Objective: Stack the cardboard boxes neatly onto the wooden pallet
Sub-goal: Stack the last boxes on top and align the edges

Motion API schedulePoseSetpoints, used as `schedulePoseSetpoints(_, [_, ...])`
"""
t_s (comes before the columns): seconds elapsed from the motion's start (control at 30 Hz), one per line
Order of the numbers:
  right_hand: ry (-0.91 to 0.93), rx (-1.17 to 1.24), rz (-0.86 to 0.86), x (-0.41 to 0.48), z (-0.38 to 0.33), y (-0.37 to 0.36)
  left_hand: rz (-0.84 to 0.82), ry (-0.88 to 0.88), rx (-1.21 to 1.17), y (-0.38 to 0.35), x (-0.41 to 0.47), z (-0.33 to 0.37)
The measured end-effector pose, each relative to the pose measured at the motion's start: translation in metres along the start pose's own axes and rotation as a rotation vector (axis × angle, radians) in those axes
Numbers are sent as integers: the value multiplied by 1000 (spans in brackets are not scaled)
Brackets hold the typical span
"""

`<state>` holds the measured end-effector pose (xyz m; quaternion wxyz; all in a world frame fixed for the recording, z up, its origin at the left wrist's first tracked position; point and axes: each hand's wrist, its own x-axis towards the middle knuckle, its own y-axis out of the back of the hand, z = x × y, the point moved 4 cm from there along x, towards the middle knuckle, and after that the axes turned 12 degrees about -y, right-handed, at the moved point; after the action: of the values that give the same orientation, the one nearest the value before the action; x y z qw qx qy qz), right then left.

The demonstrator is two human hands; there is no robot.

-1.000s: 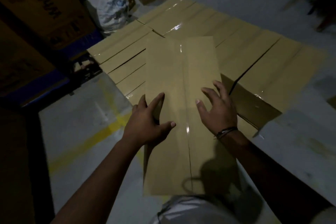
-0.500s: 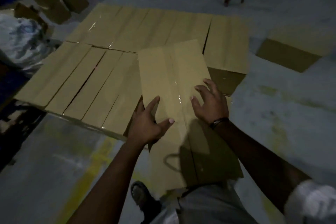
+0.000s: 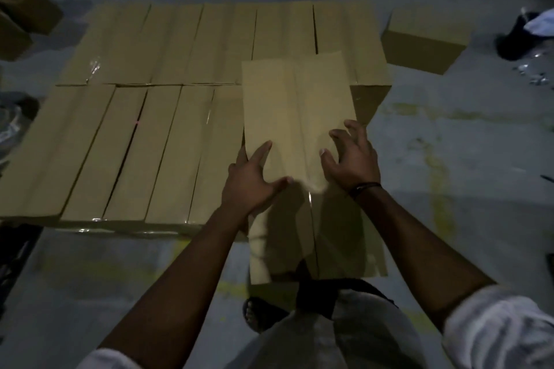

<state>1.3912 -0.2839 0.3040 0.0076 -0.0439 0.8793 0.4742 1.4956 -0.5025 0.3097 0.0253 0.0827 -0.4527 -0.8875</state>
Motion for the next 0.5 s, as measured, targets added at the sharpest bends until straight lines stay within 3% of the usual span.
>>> schedulePoseSetpoints(0.17, [69, -79, -33, 4, 12, -34, -76, -13, 117, -10, 18, -11])
schedulePoseSetpoints(0.5, [27, -166, -199, 45, 36, -83, -306, -36, 158, -31, 62, -38])
